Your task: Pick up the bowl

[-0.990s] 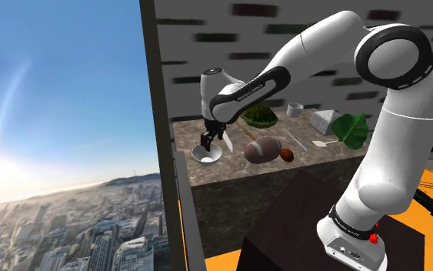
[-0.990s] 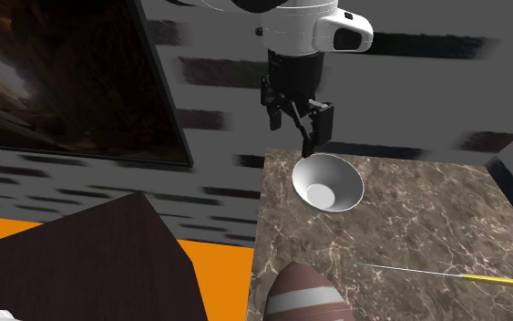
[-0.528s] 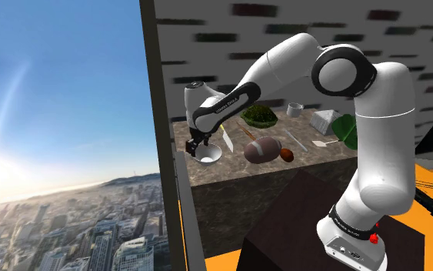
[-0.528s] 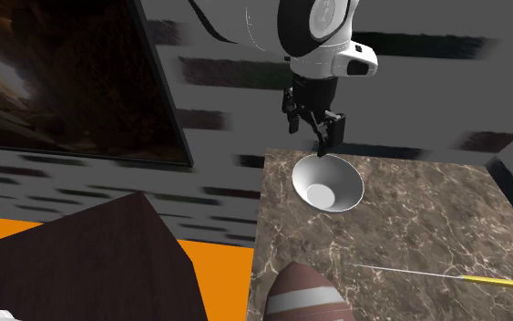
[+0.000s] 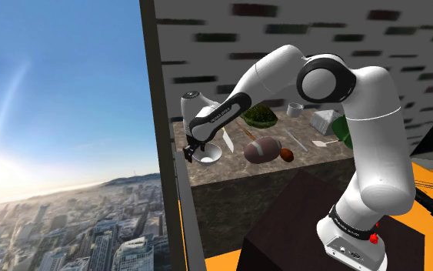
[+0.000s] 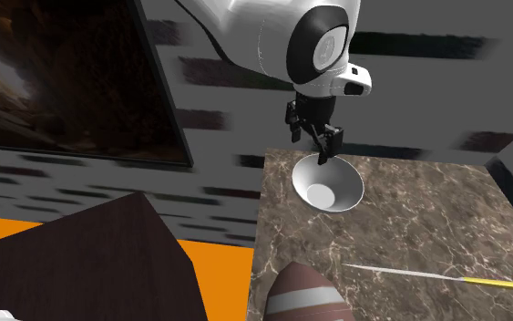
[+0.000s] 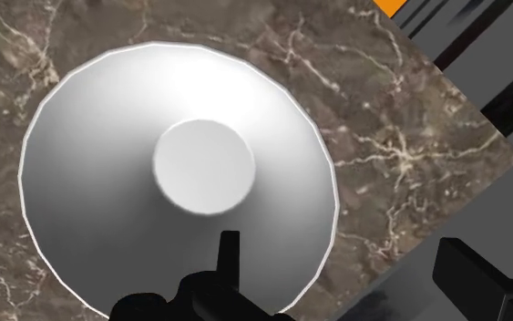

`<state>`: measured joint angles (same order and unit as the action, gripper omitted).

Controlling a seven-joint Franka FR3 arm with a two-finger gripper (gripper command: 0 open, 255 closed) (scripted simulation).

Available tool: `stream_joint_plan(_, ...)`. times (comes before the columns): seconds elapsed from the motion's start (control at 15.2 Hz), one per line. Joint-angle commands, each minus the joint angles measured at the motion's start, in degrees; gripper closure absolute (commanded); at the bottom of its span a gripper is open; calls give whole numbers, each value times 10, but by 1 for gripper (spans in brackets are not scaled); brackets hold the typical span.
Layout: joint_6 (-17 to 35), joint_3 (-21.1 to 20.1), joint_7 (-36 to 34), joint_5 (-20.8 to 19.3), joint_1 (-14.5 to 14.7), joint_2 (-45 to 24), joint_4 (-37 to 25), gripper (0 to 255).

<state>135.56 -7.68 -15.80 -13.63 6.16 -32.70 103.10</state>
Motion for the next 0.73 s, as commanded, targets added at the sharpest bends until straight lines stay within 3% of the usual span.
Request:
stream_joint_plan(0.0,10,2,-2,-2,1,-7,2,0)
stream_joint_plan(0.07,10,2,-2,-2,1,-8,2,0)
stream_joint_plan(0.13,11,2,-2,-3,1,-8,3,255)
stream_joint_plan(0.66,11,2,-2,-3,1,-8,2,255)
